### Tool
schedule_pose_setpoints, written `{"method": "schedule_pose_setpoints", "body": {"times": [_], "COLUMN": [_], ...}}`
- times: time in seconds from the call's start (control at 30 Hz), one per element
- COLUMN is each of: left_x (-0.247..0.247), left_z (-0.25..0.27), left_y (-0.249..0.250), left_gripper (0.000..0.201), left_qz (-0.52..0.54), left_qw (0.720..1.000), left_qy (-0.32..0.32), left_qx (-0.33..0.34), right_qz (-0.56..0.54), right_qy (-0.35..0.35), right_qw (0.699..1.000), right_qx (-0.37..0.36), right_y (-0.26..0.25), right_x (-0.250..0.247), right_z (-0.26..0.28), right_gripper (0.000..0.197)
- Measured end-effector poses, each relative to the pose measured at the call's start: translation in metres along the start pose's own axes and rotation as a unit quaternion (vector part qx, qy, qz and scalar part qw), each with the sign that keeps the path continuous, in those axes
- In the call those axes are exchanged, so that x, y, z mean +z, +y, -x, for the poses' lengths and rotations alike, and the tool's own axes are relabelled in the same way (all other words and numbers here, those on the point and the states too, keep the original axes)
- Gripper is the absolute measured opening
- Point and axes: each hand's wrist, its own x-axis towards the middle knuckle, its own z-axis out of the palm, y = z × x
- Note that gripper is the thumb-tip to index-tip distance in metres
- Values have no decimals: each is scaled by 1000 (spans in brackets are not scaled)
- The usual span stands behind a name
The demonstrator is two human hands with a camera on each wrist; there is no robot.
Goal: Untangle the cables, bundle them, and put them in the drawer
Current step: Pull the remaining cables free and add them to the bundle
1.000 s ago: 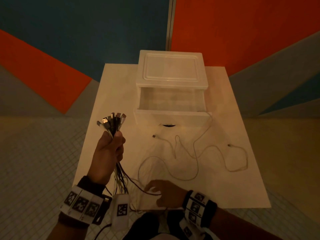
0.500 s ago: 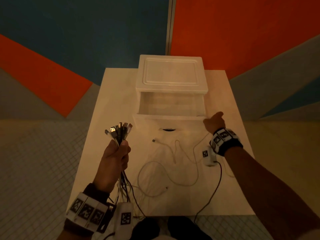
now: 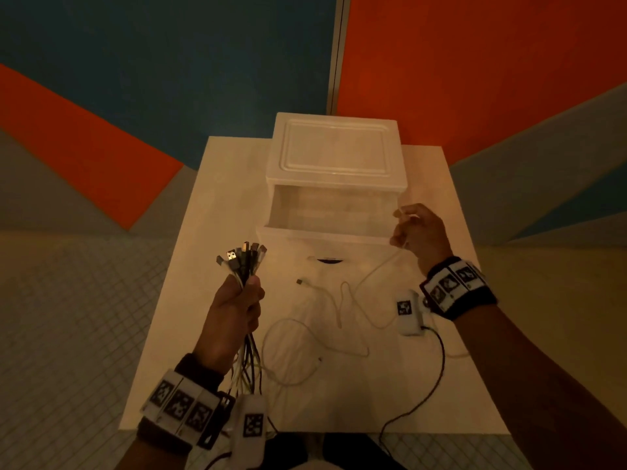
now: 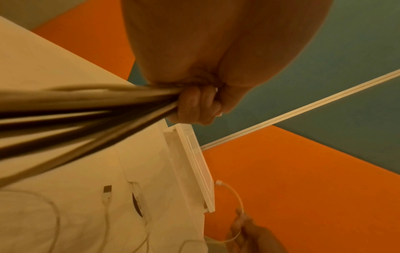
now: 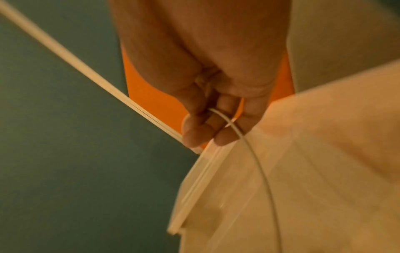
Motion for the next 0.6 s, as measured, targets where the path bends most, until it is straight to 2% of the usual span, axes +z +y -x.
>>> {"method": "schedule_pose_setpoints", "body": {"times": [0.07, 0.17, 0.3, 0.37, 0.47, 0.6], "left_x": [4, 12, 23, 24, 26, 24], "left_z": [-1, -3, -1, 2, 8, 9], "left_y": [0, -2, -1, 0, 3, 0], "left_gripper": [20, 17, 9, 21, 34, 40], "left_qz": [4, 12, 15, -3, -35, -36], "left_qw": [1000, 1000, 1000, 998, 994, 995], "left_qy": [7, 16, -14, -49, -82, -69], "left_qx": [2, 3, 10, 37, 66, 56], "right_qz": [-69, -81, -27, 31, 80, 137], "right_qy": [-82, -183, -276, -292, -279, -256], "right_qw": [994, 978, 956, 949, 943, 935], "right_qx": [-24, -67, -93, -117, -162, -205], "right_y": [-12, -11, 3, 9, 17, 25], "right_x": [11, 34, 69, 82, 93, 96], "right_z": [38, 89, 144, 162, 177, 181], "right_gripper": [15, 8, 10, 14, 15, 18]}}
